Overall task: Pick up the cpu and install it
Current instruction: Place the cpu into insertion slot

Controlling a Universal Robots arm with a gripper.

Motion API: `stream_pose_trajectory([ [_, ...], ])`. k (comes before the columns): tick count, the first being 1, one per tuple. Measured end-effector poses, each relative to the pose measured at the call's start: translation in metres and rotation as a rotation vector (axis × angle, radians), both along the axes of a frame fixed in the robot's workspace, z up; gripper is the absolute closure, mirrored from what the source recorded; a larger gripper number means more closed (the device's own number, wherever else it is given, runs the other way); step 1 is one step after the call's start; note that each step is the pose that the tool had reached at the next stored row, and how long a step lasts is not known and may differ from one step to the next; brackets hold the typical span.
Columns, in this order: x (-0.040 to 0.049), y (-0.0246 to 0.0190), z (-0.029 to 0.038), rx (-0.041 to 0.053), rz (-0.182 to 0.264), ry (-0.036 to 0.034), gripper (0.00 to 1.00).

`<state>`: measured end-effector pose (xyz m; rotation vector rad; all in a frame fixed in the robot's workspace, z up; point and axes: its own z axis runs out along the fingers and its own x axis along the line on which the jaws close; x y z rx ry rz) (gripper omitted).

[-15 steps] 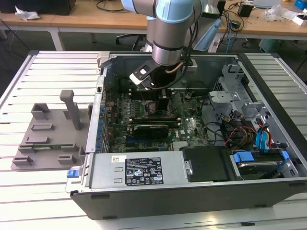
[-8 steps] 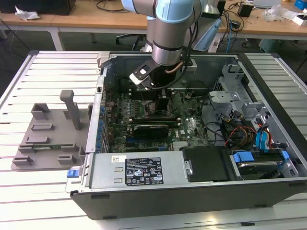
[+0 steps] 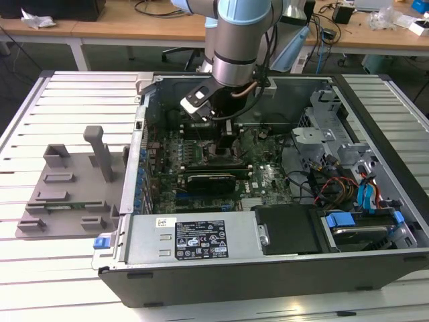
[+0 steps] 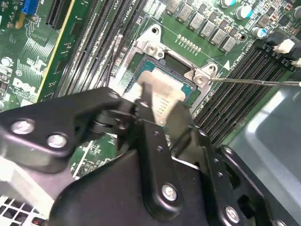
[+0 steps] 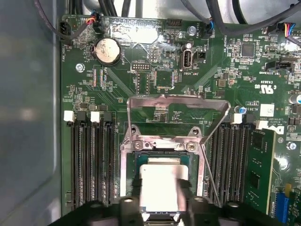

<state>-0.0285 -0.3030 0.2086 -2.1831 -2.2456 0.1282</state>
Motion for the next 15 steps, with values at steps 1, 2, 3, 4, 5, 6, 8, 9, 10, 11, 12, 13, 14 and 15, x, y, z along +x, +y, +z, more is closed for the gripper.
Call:
stream_pose_trajectory([
  [1, -0.0003, -0.0016, 0.0000, 0.0000, 0.000, 0.0000, 0.71],
  [2, -0.0011, -0.0050, 0.0000, 0.0000, 0.000, -0.0002, 0.76],
  [3, -0.0014, -0.0069, 0.0000, 0.0000, 0.000, -0.0002, 0.89],
  [4, -0.0015, -0.0070, -0.0004, 0.0001, 0.000, -0.0003, 0.89],
  [5, -0.0015, -0.0071, -0.0019, 0.0001, 0.000, -0.0002, 0.89],
  [6, -0.0016, -0.0071, -0.0038, -0.0001, 0.000, 0.0000, 0.89],
  [8, -0.0011, -0.0073, -0.0052, -0.0006, 0.000, 0.0007, 0.89],
  [9, 0.0004, -0.0072, -0.0055, -0.0004, 0.000, 0.0003, 0.89],
  [10, 0.0027, -0.0071, -0.0057, 0.0001, 0.000, 0.0003, 0.89],
  [11, 0.0058, -0.0072, -0.0056, -0.0001, 0.000, 0.0006, 0.89],
  [12, 0.0082, -0.0072, -0.0056, 0.0000, 0.000, 0.0009, 0.89],
  [13, 0.0105, -0.0071, -0.0057, 0.0001, 0.000, 0.0008, 0.89],
  [14, 0.0112, -0.0069, -0.0047, 0.0011, 0.000, 0.0002, 0.89],
  [15, 0.0114, -0.0067, -0.0028, 0.0024, 0.000, -0.0004, 0.89],
])
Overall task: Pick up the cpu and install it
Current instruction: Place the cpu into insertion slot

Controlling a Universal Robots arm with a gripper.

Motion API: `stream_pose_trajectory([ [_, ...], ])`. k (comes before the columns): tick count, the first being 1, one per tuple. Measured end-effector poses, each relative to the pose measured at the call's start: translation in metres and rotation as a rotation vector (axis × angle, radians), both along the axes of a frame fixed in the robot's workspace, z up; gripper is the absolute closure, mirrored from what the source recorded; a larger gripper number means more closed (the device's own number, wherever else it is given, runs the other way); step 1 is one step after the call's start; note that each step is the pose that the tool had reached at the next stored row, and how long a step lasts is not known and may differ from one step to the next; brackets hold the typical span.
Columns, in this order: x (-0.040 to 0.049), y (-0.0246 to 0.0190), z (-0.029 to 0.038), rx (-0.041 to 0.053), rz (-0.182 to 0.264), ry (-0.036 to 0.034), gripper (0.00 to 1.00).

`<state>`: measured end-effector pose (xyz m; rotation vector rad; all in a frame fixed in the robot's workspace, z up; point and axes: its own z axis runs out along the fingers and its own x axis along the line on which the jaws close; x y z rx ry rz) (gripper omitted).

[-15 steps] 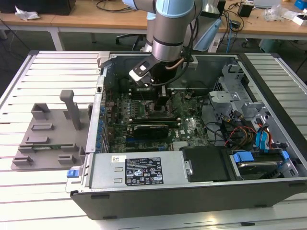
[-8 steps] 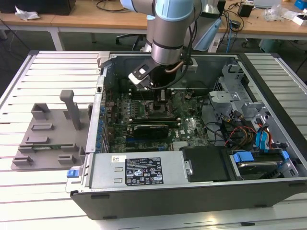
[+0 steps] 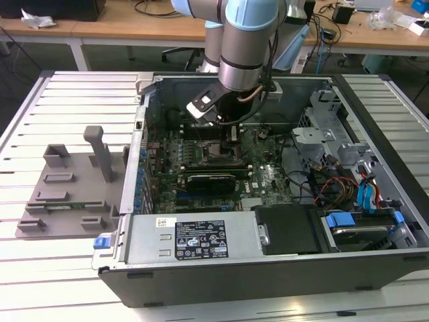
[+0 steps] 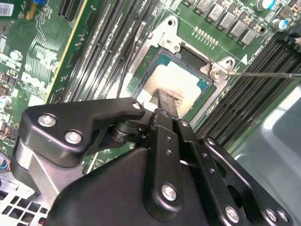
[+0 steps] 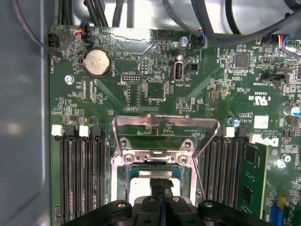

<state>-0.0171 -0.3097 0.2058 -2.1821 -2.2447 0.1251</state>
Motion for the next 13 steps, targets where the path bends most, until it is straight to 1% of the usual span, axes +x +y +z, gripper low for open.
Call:
stream_pose_trajectory([
  [2, -0.0002, -0.0003, 0.0060, -0.0019, 0.000, 0.0011, 0.89],
  [6, -0.0002, -0.0004, 0.0136, -0.0025, 0.000, 0.0012, 0.89],
  [10, -0.0002, -0.0004, 0.0236, -0.0035, 0.000, 0.0013, 0.89],
  [13, -0.0002, -0.0004, 0.0276, -0.0039, 0.000, 0.0012, 0.89],
])
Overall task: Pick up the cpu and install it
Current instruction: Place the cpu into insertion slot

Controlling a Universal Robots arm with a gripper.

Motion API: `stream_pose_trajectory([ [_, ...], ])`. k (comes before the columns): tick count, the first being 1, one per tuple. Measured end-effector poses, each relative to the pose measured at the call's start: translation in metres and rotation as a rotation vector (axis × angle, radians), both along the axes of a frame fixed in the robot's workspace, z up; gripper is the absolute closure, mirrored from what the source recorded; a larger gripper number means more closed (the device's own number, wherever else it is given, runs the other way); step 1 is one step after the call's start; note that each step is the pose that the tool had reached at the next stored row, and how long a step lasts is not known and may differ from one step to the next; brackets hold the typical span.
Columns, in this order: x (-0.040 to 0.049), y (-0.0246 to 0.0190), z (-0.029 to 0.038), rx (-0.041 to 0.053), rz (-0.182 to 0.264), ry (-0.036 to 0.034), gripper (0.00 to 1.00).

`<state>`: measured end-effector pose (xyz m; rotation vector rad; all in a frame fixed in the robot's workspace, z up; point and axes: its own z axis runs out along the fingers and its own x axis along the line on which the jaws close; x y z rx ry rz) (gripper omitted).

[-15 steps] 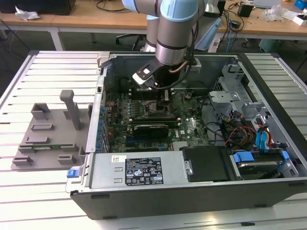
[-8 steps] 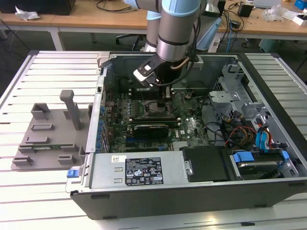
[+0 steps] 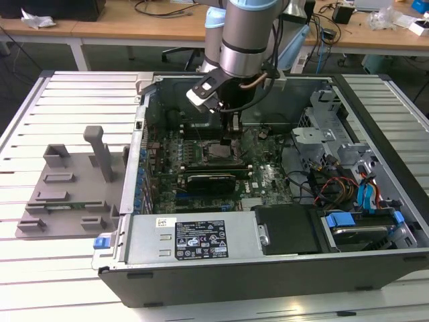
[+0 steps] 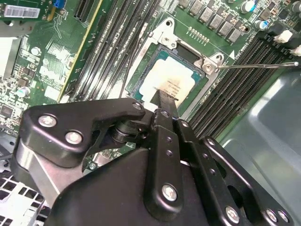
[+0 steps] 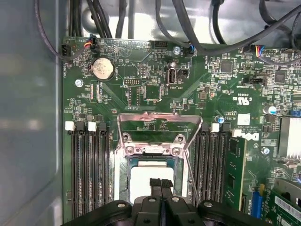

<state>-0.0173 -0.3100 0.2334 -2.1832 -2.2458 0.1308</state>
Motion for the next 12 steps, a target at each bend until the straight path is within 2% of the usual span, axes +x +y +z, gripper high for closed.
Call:
stream_pose_trajectory([
  [5, 0.0000, 0.0000, 0.0094, -0.0025, 0.000, 0.0000, 0.89],
  [12, 0.0000, 0.0000, 0.0181, -0.0045, 0.000, 0.0000, 0.89],
])
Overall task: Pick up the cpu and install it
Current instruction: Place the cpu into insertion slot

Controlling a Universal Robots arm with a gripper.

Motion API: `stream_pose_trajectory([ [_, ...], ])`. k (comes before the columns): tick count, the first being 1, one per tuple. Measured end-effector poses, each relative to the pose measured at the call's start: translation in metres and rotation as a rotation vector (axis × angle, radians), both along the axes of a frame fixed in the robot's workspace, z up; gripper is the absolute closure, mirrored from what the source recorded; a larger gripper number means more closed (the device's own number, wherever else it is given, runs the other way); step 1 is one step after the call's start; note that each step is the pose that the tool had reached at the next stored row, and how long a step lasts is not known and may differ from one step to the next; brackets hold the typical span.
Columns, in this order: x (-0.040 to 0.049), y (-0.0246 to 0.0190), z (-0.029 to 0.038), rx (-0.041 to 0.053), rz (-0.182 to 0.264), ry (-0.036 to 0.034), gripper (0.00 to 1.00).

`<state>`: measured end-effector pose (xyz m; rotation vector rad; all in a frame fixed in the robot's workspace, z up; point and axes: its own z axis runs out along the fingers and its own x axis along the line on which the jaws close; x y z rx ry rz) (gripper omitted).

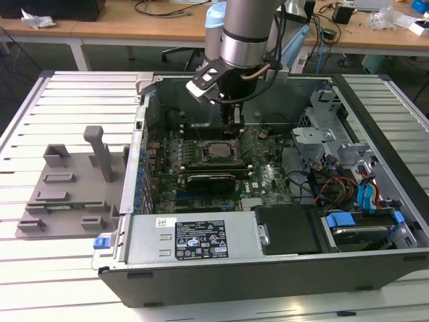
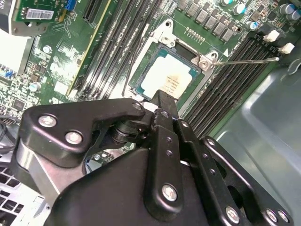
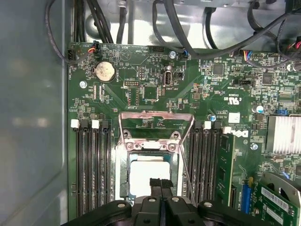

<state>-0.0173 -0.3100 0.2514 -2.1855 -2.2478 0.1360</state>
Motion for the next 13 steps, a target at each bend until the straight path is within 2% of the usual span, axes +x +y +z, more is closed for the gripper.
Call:
stream_pose_trajectory([
  [13, 0.0000, 0.0000, 0.0205, -0.0005, 0.000, 0.0000, 0.89],
])
